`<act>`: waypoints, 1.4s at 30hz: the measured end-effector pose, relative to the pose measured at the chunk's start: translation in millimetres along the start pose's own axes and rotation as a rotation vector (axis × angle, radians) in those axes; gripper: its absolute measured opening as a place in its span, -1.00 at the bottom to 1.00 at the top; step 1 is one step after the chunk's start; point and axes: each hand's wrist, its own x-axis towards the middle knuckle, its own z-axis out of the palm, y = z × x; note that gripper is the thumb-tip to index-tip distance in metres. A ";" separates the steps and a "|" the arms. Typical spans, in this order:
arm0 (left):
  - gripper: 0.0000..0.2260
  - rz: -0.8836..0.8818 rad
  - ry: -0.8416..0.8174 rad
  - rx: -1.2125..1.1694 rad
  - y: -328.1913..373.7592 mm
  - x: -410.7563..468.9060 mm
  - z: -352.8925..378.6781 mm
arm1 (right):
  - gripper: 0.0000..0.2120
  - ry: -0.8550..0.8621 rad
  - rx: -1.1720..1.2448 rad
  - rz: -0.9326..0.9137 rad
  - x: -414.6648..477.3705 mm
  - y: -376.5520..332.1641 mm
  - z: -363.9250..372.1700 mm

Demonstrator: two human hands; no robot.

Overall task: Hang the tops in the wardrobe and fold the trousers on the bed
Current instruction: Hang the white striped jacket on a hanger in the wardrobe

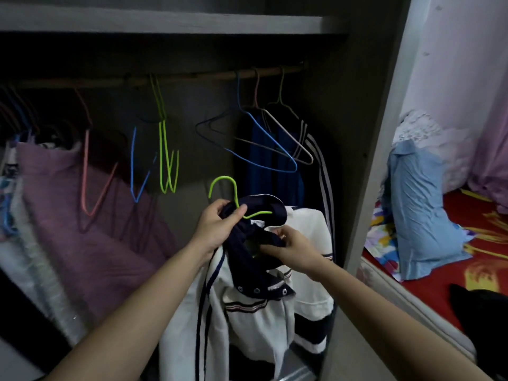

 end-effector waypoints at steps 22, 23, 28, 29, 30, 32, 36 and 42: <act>-0.73 0.374 0.256 0.702 41.1 18.0 -73.5 | -0.72 0.194 -0.882 -0.783 8.5 -36.9 -26.5; -0.69 0.376 0.309 0.716 40.6 18.5 -80.2 | -0.73 0.202 -0.807 -0.782 6.2 -35.9 -22.9; -0.51 0.273 0.208 0.963 9.7 -3.1 -102.7 | -0.78 0.245 -0.670 -0.770 5.1 -33.7 -17.3; -0.51 0.258 0.135 0.985 -1.7 -10.3 -102.2 | -0.79 0.258 -0.649 -0.774 5.0 -33.8 -18.2; -0.57 0.257 0.060 0.981 -13.9 -15.9 -100.9 | -0.79 0.268 -0.634 -0.776 4.6 -33.7 -20.0; -0.67 0.284 -0.042 0.946 -35.5 -21.7 -95.6 | -0.80 0.282 -0.614 -0.770 2.8 -32.8 -25.5; -0.67 0.266 -0.001 0.932 -46.1 -15.7 -76.3 | -0.80 0.279 -0.597 -0.756 -4.3 -30.9 -38.4; -0.57 0.250 0.050 1.192 -38.1 0.8 -43.4 | -0.82 0.323 -0.629 -0.762 -14.8 -27.8 -64.0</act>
